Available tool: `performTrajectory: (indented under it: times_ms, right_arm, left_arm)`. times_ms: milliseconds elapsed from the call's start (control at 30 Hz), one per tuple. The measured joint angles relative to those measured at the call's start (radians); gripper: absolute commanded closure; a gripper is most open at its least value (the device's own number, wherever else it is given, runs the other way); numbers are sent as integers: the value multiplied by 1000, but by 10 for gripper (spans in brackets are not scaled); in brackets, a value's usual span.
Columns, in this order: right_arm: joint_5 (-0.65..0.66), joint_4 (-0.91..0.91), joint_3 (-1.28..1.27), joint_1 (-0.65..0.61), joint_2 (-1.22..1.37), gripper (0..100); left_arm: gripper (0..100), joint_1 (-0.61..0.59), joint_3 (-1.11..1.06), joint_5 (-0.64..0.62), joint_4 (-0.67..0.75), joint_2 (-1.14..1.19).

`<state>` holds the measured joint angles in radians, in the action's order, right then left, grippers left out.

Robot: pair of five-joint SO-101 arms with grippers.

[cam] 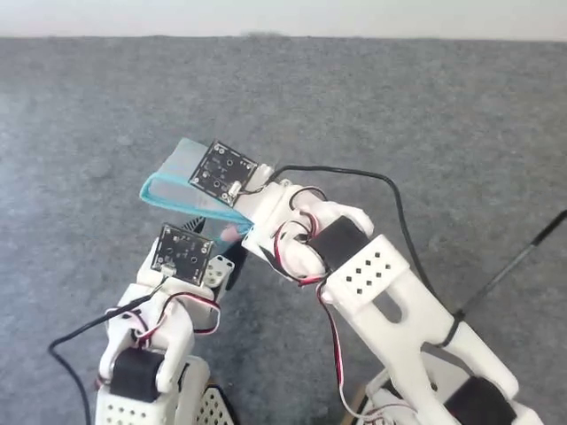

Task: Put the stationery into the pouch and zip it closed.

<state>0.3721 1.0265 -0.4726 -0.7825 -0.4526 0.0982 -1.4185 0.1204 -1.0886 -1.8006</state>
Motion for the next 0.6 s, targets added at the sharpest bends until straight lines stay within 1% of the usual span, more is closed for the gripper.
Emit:
performTrajectory:
  times_ms: [133,233,300,367,600]
  right_arm:
    - [0,-3,-21,-2,-12,991]
    - [0,-32,-52,-2,-14,991]
    - [6,-68,-83,5,-26,991]
    - [8,-92,-109,26,-41,991]
    - [43,-158,-166,87,-51,991]
  left_arm:
    - [911,6,0,46,0,0]
    - [935,8,0,87,0,0]
    - [949,8,0,94,0,0]
    - [994,8,0,98,0,0]
    - [990,9,0,101,0,0]
